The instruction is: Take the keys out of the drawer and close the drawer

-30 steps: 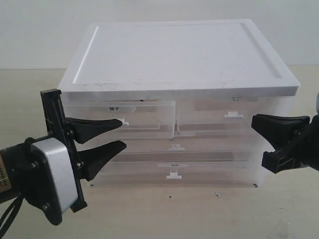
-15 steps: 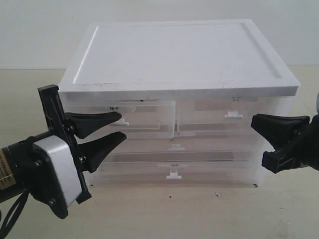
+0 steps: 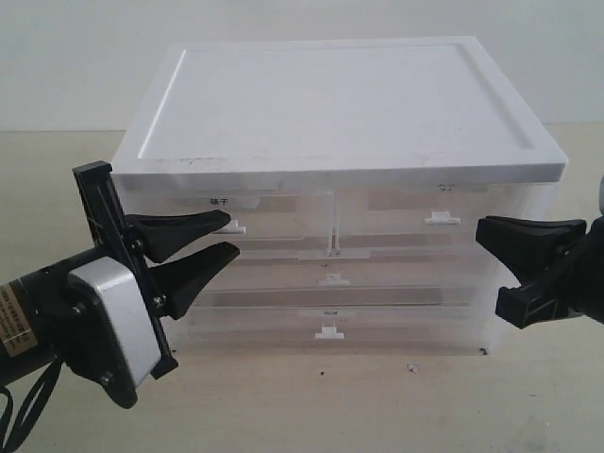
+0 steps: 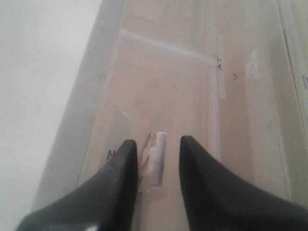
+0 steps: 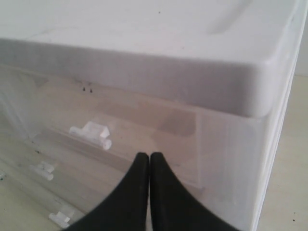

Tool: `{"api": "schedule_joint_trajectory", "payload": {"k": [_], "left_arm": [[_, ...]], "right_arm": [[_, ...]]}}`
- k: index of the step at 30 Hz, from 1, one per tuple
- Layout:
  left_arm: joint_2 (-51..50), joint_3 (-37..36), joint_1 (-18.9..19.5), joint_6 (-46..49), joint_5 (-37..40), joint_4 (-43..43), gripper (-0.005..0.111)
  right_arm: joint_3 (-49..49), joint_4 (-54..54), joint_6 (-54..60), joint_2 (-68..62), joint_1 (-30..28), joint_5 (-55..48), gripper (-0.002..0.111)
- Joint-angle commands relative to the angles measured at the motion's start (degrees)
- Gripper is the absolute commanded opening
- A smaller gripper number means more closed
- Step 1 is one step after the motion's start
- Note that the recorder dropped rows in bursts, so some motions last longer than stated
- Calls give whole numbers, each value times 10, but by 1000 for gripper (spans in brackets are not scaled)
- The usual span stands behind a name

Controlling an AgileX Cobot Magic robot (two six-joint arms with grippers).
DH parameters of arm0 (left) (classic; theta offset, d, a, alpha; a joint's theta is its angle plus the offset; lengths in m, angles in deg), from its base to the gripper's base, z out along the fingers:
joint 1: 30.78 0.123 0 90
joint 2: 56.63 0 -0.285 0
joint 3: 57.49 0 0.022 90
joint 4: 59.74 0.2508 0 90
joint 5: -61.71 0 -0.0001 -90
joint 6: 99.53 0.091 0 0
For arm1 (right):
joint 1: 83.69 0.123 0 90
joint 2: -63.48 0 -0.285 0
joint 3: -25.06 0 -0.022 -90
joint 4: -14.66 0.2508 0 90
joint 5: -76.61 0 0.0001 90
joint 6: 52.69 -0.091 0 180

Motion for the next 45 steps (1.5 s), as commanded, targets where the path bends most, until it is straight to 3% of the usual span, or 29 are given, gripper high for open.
{"api": "schedule_joint_trajectory", "payload": {"k": [1,3,20,28,33,36,38,40,42,45], "left_arm": [[-1,1,-2,1,7,-16,16],[-1,1,-2,1,18,-18,4],[3,-7,-2,-21,53,17,5],[63,-36,-2,-64,79,47,5],[80,-36,-50,-72,135,43,5],[85,-36,-97,-58,148,-1,5],[101,-36,-120,-122,136,-16,5],[128,-32,-128,-258,124,-16,5],[151,-15,-128,-364,177,-29,5],[193,88,-131,-510,495,27,5]], "right_arm": [[3,-3,2,0,-1,5,0],[3,-3,2,0,-1,5,0],[3,-3,2,0,-1,5,0],[3,-3,2,0,-1,6,0],[3,-3,2,0,-1,6,0],[3,-3,2,0,-1,5,0],[3,-3,2,0,-1,5,0],[3,-3,2,0,-1,5,0],[3,-3,2,0,-1,5,0],[3,-3,2,0,-1,6,0]]}}
